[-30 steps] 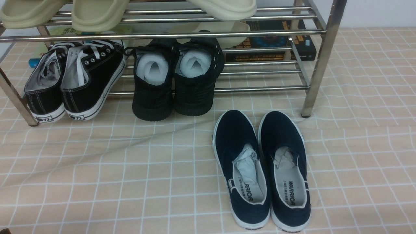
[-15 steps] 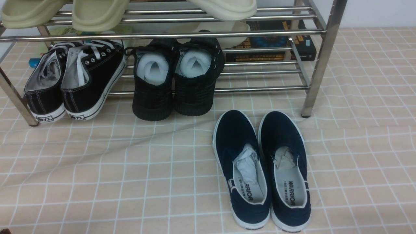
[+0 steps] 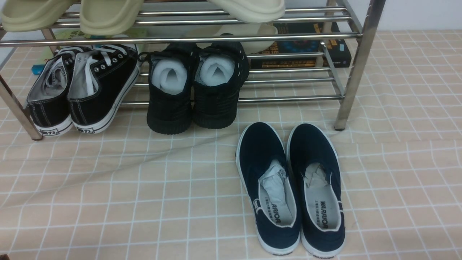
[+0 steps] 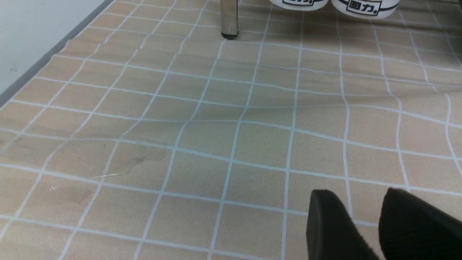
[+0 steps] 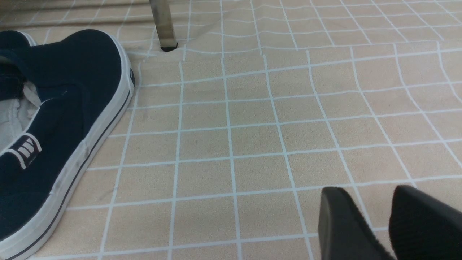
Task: Take the shoes off the shelf from the light coffee tablecloth by hand.
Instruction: 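Grasp the leftmost shoe on the bottom shelf of the shoe rack with the left gripper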
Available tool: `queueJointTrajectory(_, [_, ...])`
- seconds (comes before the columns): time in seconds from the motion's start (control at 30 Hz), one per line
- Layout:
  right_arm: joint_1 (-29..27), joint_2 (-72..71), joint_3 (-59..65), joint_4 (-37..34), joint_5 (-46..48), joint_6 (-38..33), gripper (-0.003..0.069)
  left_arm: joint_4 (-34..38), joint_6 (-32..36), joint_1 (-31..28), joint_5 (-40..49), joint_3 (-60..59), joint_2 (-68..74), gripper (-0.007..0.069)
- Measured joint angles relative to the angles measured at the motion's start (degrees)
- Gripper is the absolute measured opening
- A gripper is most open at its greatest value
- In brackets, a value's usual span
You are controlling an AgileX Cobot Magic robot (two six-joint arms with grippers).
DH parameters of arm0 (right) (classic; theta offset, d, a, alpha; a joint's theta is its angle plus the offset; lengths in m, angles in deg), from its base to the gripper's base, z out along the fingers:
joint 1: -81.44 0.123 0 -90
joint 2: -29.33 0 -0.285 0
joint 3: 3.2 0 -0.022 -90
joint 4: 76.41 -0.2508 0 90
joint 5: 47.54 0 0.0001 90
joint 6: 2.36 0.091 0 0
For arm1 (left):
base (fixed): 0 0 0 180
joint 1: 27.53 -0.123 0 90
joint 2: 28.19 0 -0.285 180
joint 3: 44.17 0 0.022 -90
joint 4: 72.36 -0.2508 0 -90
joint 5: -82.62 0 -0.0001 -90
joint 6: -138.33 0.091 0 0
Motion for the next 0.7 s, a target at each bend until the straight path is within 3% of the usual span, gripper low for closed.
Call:
queueJointTrajectory(0.07, [0.0, 0.0, 0.0, 0.0, 0.0, 0.0, 0.023, 1.4, -1.9, 0.0, -0.4, -0.1, 0.0, 0.024])
queueJointTrajectory(0.3, [0.0, 0.0, 0.0, 0.0, 0.0, 0.0, 0.0237, 25.6, -30.2, 0.0, -5.2, -0.4, 0.0, 0.024])
queueJointTrajectory(0.43, [0.0, 0.0, 0.0, 0.0, 0.0, 0.0, 0.0237, 34.0, -41.0, 0.0, -6.1, -0.4, 0.0, 0.024])
queueJointTrajectory(0.7, [0.0, 0.0, 0.0, 0.0, 0.0, 0.0, 0.0239, 35.1, -44.3, 0.0, -7.8, -0.5, 0.0, 0.024])
